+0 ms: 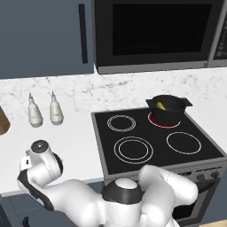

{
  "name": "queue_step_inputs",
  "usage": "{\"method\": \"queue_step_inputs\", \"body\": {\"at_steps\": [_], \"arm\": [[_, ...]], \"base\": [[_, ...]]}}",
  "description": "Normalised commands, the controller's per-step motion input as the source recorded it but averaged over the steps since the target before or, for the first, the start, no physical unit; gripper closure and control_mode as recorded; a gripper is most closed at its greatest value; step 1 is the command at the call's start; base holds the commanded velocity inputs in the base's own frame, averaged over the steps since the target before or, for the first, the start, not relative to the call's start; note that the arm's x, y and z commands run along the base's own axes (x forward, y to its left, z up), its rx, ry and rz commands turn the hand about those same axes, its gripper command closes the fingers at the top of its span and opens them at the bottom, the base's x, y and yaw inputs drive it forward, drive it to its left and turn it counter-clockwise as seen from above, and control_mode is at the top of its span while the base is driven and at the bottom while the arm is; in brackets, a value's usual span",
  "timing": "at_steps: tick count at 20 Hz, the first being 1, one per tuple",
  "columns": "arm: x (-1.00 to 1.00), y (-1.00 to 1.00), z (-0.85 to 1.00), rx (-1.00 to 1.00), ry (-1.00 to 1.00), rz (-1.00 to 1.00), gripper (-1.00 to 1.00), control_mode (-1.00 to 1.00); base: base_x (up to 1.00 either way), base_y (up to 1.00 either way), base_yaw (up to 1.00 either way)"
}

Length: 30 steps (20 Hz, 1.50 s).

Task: Put the cucumber and lemon in the pot. Retrieve the spatula and lightly stir the vegetables in the pot.

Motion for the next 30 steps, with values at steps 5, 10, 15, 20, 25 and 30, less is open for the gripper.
{"method": "queue_step_inputs", "body": {"at_steps": [5,10,15,20,25,30], "arm": [[-0.81,-0.44,-0.38,0.15,0.0,-0.05,1.0,-1.0],[-0.67,0.0,0.7,0.14,-0.2,0.0,1.0,-1.0],[-0.48,0.0,1.0,0.29,-0.15,-0.07,1.0,-1.0],[-0.47,0.0,1.0,0.29,-0.04,-0.24,1.0,-1.0],[-0.6,-0.13,1.0,0.38,0.1,-0.42,1.0,-1.0],[-0.59,-0.22,1.0,0.49,0.23,-0.41,1.0,-1.0]], "base": [[0.0,0.0,0.0],[0.0,0.0,0.0],[0.0,0.0,0.0],[0.0,0.0,0.0],[0.0,0.0,0.0],[0.0,0.0,0.0]]}}
